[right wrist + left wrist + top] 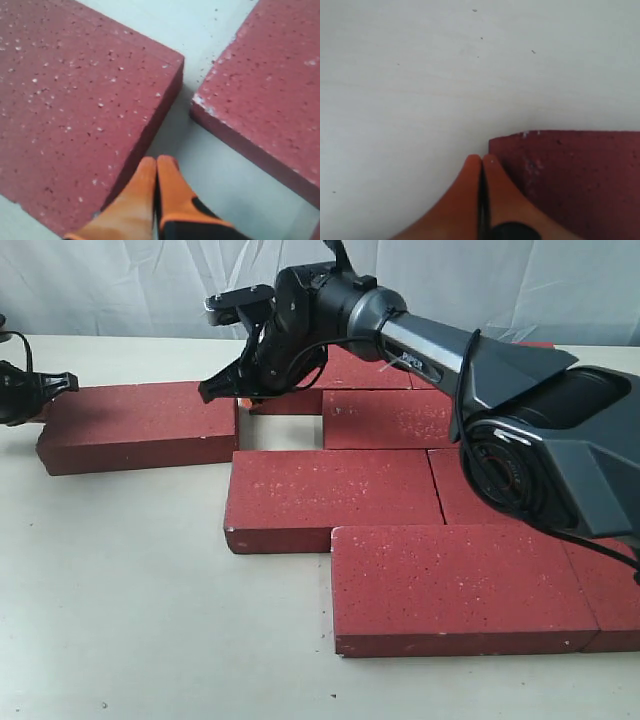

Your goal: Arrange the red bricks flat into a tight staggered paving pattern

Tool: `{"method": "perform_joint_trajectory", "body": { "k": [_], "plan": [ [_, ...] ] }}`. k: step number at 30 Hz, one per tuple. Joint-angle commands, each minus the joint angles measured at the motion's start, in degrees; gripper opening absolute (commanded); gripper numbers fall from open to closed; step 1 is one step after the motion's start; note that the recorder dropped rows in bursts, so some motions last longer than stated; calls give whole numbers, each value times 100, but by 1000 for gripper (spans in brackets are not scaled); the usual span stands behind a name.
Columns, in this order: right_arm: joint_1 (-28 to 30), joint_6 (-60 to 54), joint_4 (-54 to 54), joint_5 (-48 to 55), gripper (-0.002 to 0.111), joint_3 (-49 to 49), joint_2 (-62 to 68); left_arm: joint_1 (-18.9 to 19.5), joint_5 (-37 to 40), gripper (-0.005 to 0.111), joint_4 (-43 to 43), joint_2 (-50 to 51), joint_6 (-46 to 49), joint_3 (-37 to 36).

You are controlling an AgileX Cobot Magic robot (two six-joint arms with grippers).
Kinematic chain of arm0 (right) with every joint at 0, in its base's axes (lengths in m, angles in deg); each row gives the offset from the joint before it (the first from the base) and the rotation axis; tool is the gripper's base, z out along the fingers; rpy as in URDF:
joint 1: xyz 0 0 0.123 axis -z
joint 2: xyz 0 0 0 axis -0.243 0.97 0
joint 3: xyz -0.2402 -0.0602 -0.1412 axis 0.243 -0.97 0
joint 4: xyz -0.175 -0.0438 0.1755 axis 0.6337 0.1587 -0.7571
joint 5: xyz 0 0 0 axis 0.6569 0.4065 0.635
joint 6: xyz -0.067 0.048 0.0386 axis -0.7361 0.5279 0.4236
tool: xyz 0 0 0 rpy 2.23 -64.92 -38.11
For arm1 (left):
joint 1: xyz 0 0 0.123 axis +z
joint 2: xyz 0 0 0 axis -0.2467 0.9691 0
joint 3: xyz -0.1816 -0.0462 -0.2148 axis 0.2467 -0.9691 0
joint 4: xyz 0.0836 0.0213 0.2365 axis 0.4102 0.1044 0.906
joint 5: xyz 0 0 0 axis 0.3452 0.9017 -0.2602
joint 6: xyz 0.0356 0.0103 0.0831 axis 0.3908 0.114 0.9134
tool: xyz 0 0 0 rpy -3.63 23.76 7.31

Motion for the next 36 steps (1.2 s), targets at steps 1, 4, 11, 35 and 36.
{"method": "perform_joint_trajectory", "body": {
  "k": [1,4,11,35,36],
  "plan": [
    [-49,-88,-119,-372,-1,-1,128,-23,103,0,-79,22,58,40],
    [-49,-88,-108,-397,-1,-1,238,-23,103,0,-79,22,58,40],
    [-107,-88,-250,-27,-1,-1,7,-13,103,0,-79,22,59,40],
    [-120,-215,37,-100,-1,-1,170,-11,265,0,-91,22,59,40],
    [-157,-215,37,122,-1,-1,170,-11,344,0,-91,22,59,40]
  ]
}}
